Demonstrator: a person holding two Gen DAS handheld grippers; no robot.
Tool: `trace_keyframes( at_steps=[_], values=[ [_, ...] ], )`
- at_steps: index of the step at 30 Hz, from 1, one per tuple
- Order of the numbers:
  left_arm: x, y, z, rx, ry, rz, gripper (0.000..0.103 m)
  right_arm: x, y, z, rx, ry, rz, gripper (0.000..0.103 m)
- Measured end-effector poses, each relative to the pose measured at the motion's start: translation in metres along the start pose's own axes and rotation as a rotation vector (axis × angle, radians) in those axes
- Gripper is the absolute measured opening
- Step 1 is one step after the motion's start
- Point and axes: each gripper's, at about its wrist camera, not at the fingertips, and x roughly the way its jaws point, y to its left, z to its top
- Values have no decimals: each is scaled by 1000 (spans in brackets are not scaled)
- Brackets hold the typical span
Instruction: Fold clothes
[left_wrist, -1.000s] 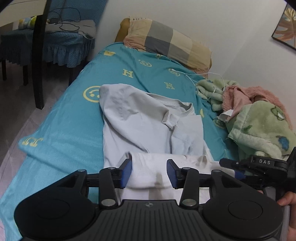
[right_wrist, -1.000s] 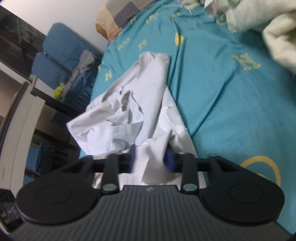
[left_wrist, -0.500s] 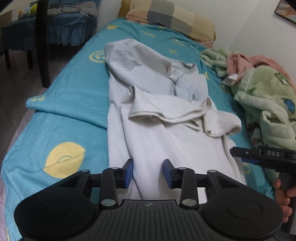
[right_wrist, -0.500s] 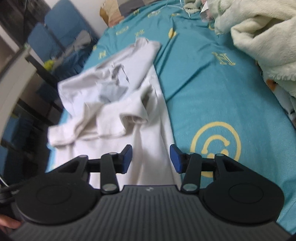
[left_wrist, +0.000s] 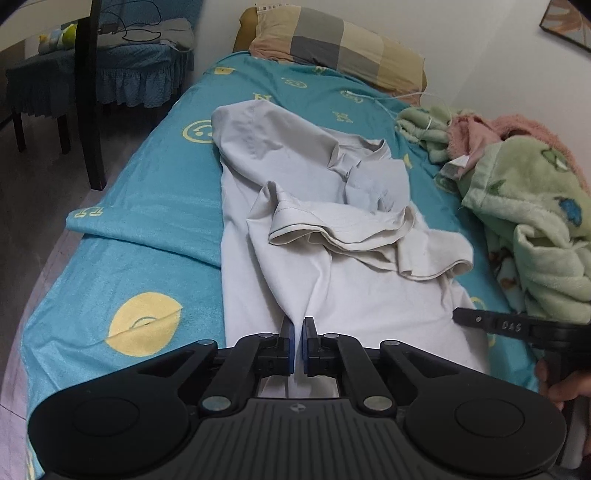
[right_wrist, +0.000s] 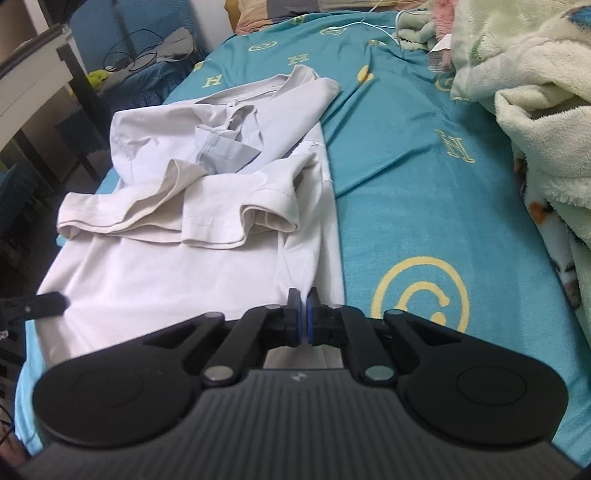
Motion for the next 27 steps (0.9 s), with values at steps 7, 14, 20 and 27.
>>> trace_keyframes(
  at_steps=[7, 14, 20, 27],
  values=[
    [8, -3, -1, 4, 26, 35, 9, 1, 1, 0, 12, -4, -2, 6],
    [-25, -13, -9, -117, 10, -41, 46, -33, -3, 1, 97, -51, 63, 8],
    [-39, -15, -32, -306, 69, -188, 62, -56, -5, -10, 255, -11, 255, 12],
    [-16, -4, -58, -540, 186, -277, 67, -37, 1, -37, 509, 174, 478, 52]
  ],
)
